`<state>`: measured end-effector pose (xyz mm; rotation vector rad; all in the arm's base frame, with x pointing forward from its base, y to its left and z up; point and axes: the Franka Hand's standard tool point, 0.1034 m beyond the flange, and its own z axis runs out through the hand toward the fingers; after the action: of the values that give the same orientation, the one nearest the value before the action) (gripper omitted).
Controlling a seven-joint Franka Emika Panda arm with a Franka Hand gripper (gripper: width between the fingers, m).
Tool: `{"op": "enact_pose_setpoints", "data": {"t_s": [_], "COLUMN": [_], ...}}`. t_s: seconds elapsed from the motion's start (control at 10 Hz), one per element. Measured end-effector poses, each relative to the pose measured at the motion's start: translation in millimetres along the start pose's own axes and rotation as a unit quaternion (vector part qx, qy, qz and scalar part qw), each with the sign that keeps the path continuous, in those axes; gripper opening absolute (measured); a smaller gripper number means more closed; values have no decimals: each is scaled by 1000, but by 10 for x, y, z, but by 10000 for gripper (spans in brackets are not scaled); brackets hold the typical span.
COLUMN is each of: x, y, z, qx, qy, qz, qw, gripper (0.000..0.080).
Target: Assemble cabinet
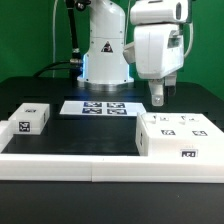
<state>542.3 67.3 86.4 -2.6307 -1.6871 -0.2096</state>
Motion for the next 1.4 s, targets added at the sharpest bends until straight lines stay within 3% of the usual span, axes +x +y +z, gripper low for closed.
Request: {"op": "enact_pose_setpoints", "data": {"t_s": [0.3, 0.6, 0.8, 1.0, 1.2, 1.4], "x": [5, -14, 20, 84, 109, 139], "y": [-4, -124, -216, -262, -286, -312], "z": [2, 31, 58, 48, 58, 64], "qx": [1, -3, 10, 25, 33, 44], "qy": [1, 17, 22, 25, 28, 27], "qz": [74, 281, 415, 549, 615, 689], "qw": [997, 960, 910, 835, 788, 723], "gripper": [797, 797, 797, 797, 797, 797]}}
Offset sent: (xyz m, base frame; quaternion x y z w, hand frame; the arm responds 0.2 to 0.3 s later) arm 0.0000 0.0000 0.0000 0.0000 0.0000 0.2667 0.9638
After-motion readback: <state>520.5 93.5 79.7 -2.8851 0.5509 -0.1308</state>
